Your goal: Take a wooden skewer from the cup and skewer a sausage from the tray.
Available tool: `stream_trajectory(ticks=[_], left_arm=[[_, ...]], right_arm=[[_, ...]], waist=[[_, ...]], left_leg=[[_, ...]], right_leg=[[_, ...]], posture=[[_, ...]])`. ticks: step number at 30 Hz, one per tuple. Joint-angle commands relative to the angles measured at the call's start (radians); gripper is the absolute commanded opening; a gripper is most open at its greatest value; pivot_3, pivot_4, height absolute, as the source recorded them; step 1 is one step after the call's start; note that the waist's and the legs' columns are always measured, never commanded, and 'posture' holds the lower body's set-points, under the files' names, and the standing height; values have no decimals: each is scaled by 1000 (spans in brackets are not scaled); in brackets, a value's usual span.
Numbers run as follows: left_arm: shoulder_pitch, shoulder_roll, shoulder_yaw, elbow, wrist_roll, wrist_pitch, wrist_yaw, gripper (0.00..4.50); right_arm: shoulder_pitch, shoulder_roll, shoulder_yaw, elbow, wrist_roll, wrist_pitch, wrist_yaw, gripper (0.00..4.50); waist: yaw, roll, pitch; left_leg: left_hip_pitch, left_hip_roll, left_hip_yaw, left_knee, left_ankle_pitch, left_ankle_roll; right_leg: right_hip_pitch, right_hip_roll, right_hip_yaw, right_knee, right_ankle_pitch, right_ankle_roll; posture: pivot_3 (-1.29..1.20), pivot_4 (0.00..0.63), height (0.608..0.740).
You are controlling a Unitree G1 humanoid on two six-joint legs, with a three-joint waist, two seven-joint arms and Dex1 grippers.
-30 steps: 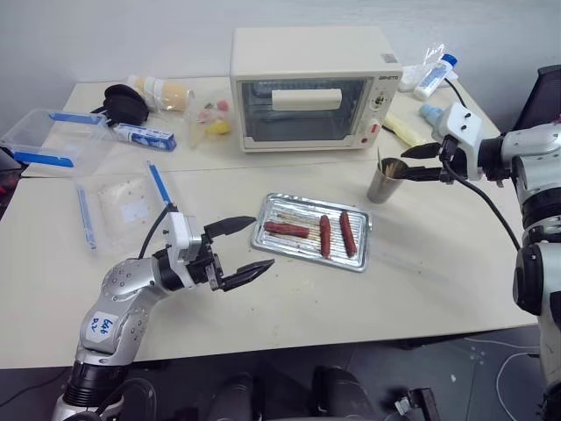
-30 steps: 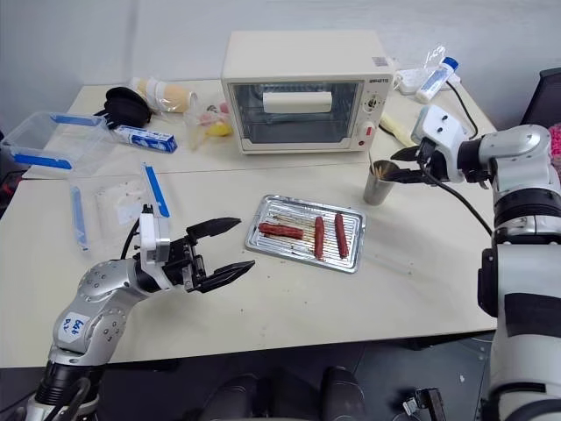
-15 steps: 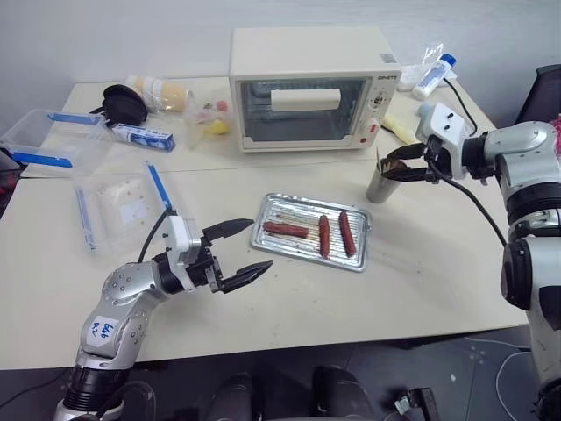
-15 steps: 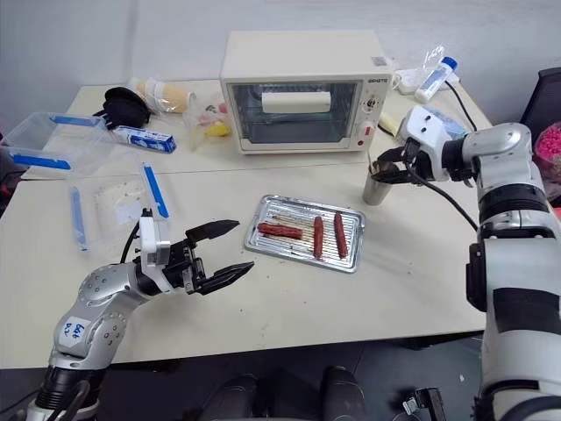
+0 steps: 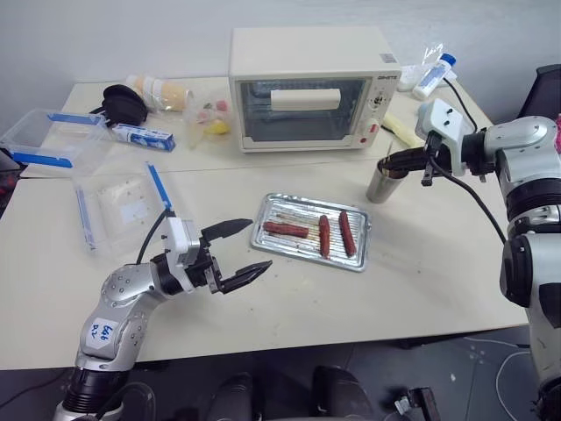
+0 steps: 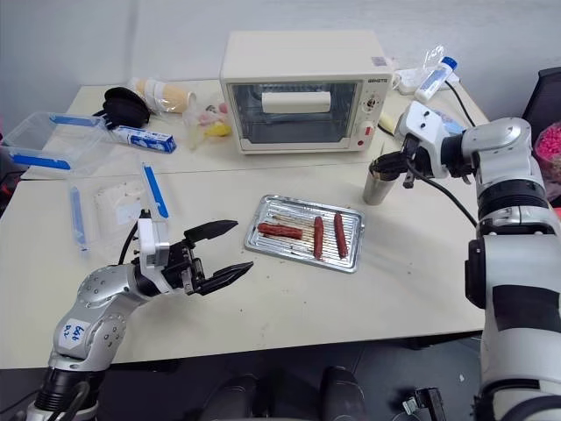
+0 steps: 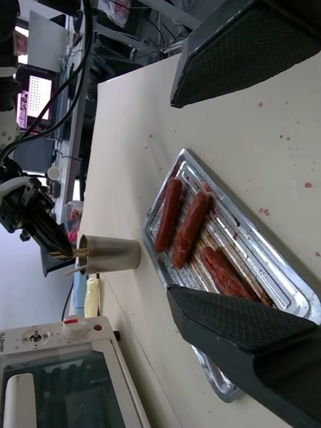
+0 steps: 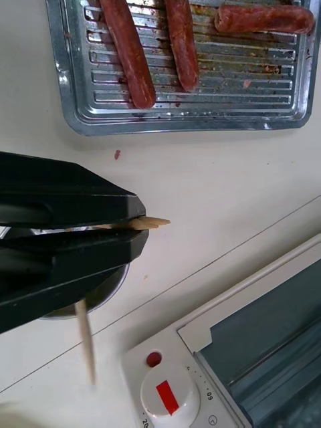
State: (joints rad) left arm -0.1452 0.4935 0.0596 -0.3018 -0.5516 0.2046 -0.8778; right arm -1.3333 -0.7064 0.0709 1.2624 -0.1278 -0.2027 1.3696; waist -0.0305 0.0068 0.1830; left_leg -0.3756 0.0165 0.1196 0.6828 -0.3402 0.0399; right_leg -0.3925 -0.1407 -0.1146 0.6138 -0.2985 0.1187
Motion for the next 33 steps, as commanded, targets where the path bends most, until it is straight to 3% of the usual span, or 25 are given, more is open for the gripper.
stream_trajectory(ticks=[1,5,8,12,33], left_arm=[[-2,1,15,-16,2,-22,-1,4500],[-1,-1,12,-14,6,-27,-1,4500],[-2,-2,11,-12,8,-28,-1,4500],[-3,-2,11,-10,10,-30,-1,4500],[-3,-3,12,-16,15,-28,11,4500]], right_arm=[[-38,-31,-27,-3,17,0,2,44],[-34,-25,-24,-6,20,50,20,44],[-17,-19,-20,-19,15,18,11,760],[-1,-33,1,-18,-9,-20,24,2071],[-11,-14,-12,-21,-4,-12,79,2071]], waist=[[0,0,0],[0,0,0],[0,0,0],[0,0,0],[0,1,0]], left_leg=[[0,0,0,0,0,0],[0,0,0,0,0,0],[0,0,0,0,0,0],[0,0,0,0,0,0],[0,0,0,0,0,0]], right_leg=[[0,0,0,0,0,0],[0,0,0,0,0,0],[0,0,0,0,0,0],[0,0,0,0,0,0],[0,0,0,0,0,0]], posture=[[0,150,740],[0,150,740],[0,150,740],[0,150,740],[0,150,740]])
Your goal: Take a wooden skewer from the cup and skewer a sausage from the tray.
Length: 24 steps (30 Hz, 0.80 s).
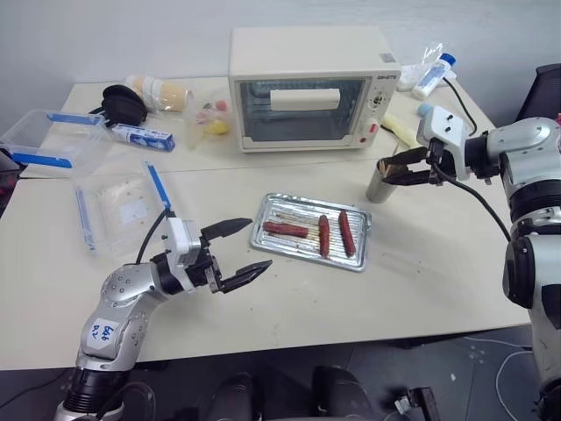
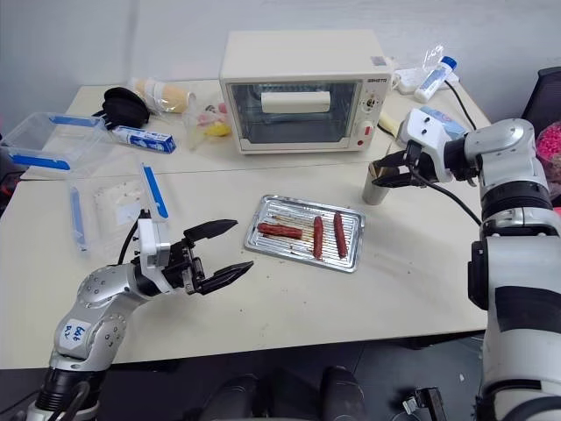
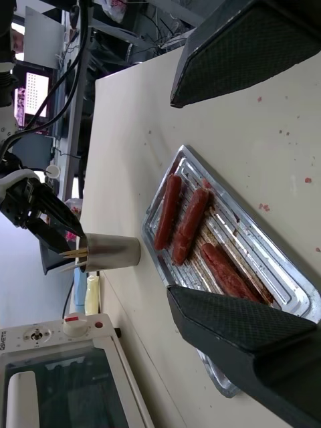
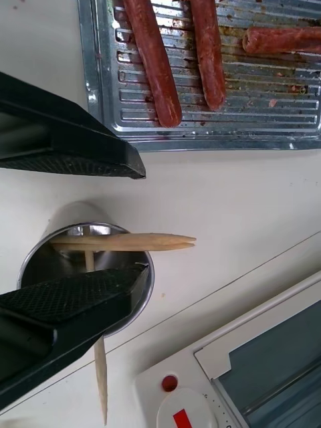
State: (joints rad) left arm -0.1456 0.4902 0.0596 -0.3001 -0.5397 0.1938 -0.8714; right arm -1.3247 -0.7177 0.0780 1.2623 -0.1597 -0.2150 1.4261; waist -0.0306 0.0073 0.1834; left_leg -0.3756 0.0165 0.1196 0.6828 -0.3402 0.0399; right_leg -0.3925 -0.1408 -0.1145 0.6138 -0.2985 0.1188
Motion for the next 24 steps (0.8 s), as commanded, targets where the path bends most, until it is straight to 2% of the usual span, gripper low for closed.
stream_trajectory(ticks=[1,16,19,22,24], left_arm=[[-2,0,12,-18,3,-17,5,4500],[4,3,16,-25,3,-15,17,4500],[1,0,14,-22,3,-16,18,4500],[0,-1,12,-23,4,-17,21,4500],[0,1,13,-23,4,-17,21,4500]], right_arm=[[-19,-1,-20,-22,30,0,25,2071],[-17,2,-18,-25,38,-27,47,2071],[-18,7,-18,-23,38,-29,33,1493],[-14,12,-20,-21,38,-36,18,443],[-11,13,-21,-19,38,-45,6,37]], waist=[[0,0,0],[0,0,0],[0,0,0],[0,0,0],[0,0,0]], left_leg=[[0,0,0,0,0,0],[0,0,0,0,0,0],[0,0,0,0,0,0],[0,0,0,0,0,0],[0,0,0,0,0,0]], right_leg=[[0,0,0,0,0,0],[0,0,0,0,0,0],[0,0,0,0,0,0],[0,0,0,0,0,0],[0,0,0,0,0,0]], posture=[[0,150,740],[0,150,740],[0,150,740],[0,150,740],[0,150,740]])
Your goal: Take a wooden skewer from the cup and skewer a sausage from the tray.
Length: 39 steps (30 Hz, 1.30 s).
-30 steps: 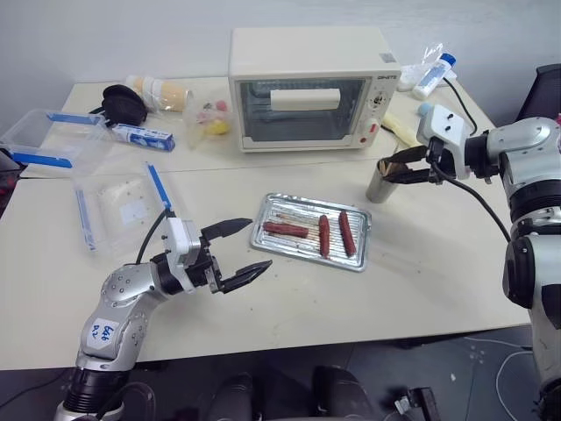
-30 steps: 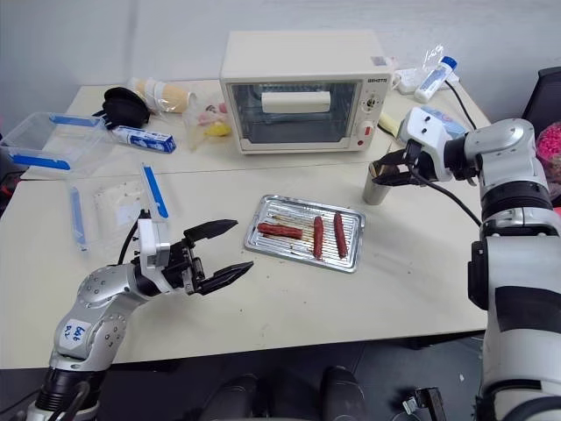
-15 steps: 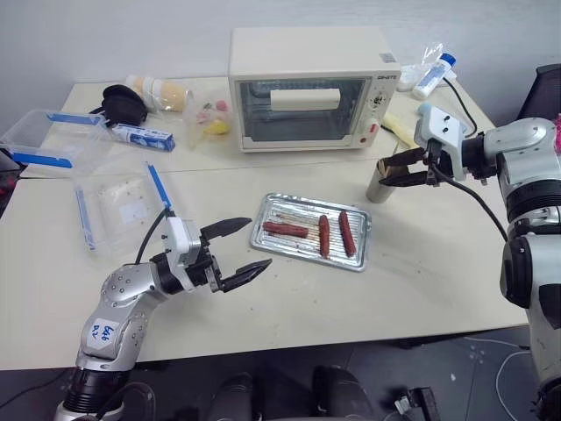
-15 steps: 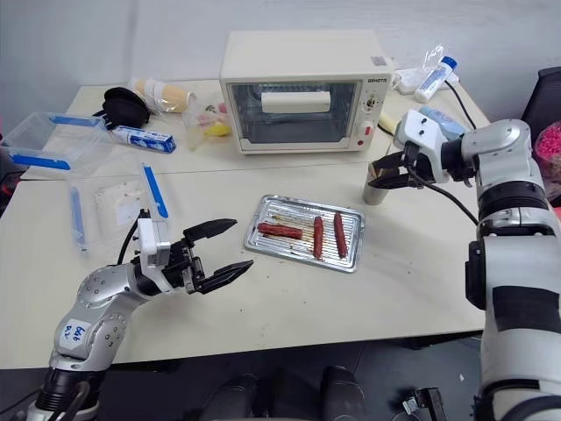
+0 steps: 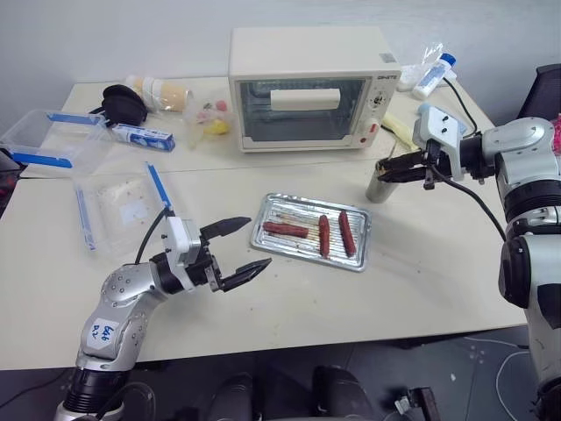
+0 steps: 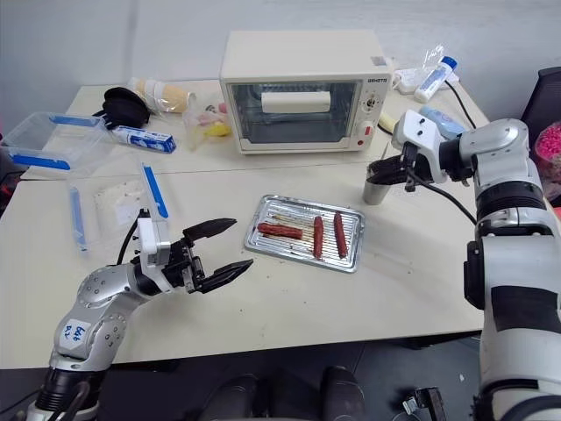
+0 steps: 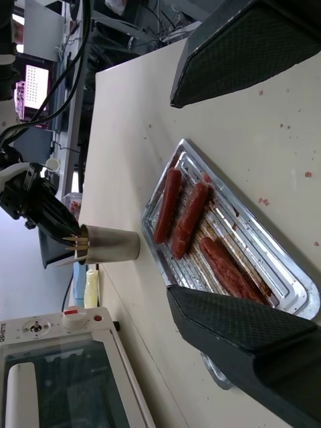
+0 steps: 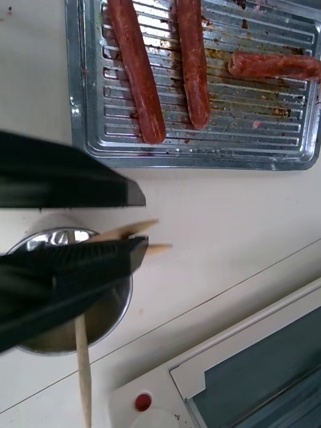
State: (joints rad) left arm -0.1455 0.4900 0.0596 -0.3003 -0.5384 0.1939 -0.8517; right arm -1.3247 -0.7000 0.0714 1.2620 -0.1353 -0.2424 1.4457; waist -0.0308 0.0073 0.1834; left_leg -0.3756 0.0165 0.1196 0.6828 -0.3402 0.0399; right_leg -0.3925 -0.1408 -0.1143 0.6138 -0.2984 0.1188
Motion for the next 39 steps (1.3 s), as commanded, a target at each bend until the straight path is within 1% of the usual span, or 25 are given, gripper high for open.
stream_trajectory(ticks=[1,7,11,16,20,28,32,35,39], left_arm=[[0,1,14,-23,3,-17,2,4500],[-4,3,15,-21,4,-18,4,4500],[-16,3,14,-14,4,-19,3,4500],[-33,1,11,0,4,-21,-2,4500],[-45,-3,6,12,6,-22,-9,4500],[-72,-1,6,37,5,-22,-32,4500],[-86,-4,3,52,7,-21,-42,4500],[-100,-9,-5,64,9,-23,-50,4500],[-112,-11,-5,74,11,-24,-57,4500]], right_arm=[[-10,-4,-15,-18,14,-19,-17,37],[-15,-8,-25,-14,23,-24,-28,37],[-35,-18,-56,-16,58,-9,-12,37],[-66,-58,-77,-25,80,18,37,37],[-61,-115,-44,-23,39,33,23,37],[-70,-189,-84,-43,83,66,53,37],[-64,-192,-122,-50,123,66,43,37],[-31,-186,-141,-53,143,43,34,37],[-5,-180,-150,-62,157,47,42,37]], waist=[[0,0,0],[0,0,0],[1,0,0],[2,0,0],[3,1,0],[1,3,2],[1,3,2],[1,3,2],[4,3,2]], left_leg=[[0,0,0,0,0,0],[0,0,0,0,0,0],[0,0,0,0,0,0],[0,0,0,0,0,0],[0,0,0,0,0,0],[0,0,0,0,0,0],[0,0,0,0,0,0],[0,0,0,0,0,0],[0,0,0,0,0,0]], right_leg=[[0,0,0,0,0,0],[0,0,0,0,0,0],[0,0,0,0,0,0],[0,0,0,0,0,0],[0,0,0,0,0,0],[0,0,0,0,0,0],[0,0,0,0,0,0],[0,0,0,0,0,0],[0,0,0,0,0,0]], posture=[[0,150,740],[0,150,740],[0,150,740],[0,150,740],[0,150,740],[0,150,740],[0,150,740],[0,150,740],[0,150,740]])
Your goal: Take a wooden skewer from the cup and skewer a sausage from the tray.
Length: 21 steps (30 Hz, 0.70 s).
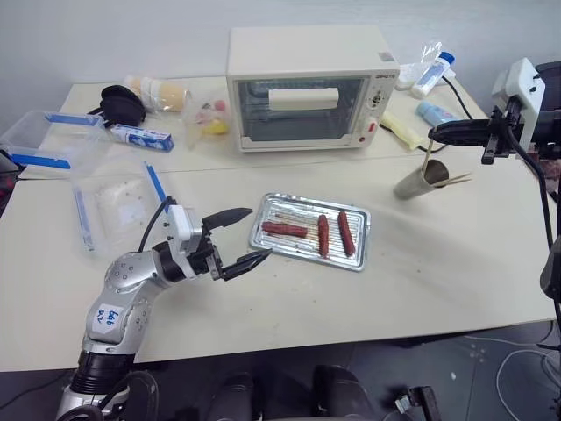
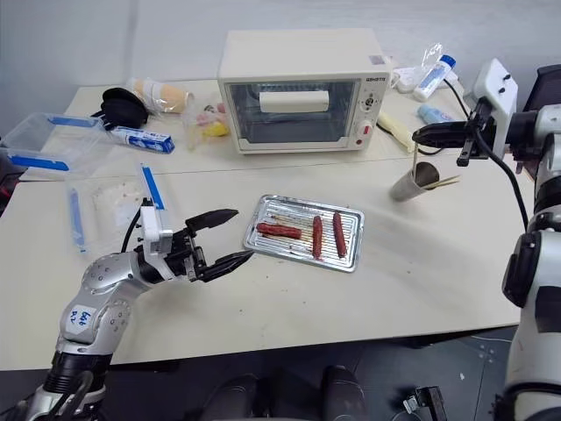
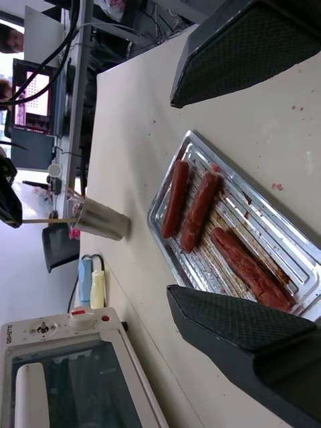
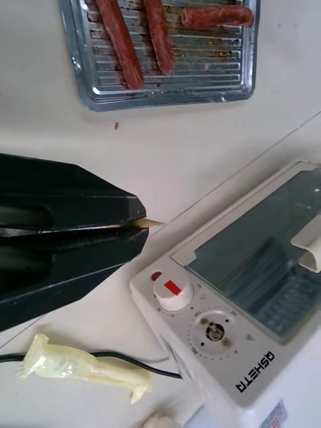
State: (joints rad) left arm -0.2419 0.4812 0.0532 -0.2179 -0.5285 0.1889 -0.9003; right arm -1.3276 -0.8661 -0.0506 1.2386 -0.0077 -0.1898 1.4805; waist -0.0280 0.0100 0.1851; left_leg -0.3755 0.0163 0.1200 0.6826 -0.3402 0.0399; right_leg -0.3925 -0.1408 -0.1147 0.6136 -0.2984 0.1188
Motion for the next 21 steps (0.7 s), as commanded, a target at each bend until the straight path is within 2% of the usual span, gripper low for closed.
stream_trajectory(ticks=[1,6,14,17,19,21], left_arm=[[-16,-2,2,-7,1,-19,-10,4500],[3,2,11,-27,-3,-15,-9,4500],[19,-1,27,-55,-44,15,2,4500],[-12,-34,7,-36,-34,-6,12,4500],[-34,-61,-1,-20,-32,-12,17,4500],[-63,-94,-18,5,-17,-26,21,4500]], right_arm=[[-1,-14,-28,-41,31,-6,10,37],[-45,-39,-28,-55,38,2,32,37],[-161,-70,-66,-119,115,122,107,37],[-134,-28,-112,-220,233,338,131,37],[-68,11,-152,-344,335,514,116,37],[66,64,-197,-538,462,700,62,37]], waist=[[1,0,0],[-1,2,1],[0,5,3],[2,5,3],[2,5,3],[3,3,3]], left_leg=[[0,0,0,0,0,0],[0,0,0,0,0,0],[0,0,0,0,0,0],[0,0,0,0,0,0],[0,0,0,0,0,0],[0,0,-1,0,0,0]], right_leg=[[0,0,0,0,0,0],[0,0,0,0,0,0],[-1,0,1,0,0,0],[-1,-1,1,0,0,0],[0,-1,1,0,0,0],[0,-1,1,1,0,0]], posture=[[0,150,740],[0,150,740],[0,150,740],[0,150,740],[0,150,740],[0,150,740]])
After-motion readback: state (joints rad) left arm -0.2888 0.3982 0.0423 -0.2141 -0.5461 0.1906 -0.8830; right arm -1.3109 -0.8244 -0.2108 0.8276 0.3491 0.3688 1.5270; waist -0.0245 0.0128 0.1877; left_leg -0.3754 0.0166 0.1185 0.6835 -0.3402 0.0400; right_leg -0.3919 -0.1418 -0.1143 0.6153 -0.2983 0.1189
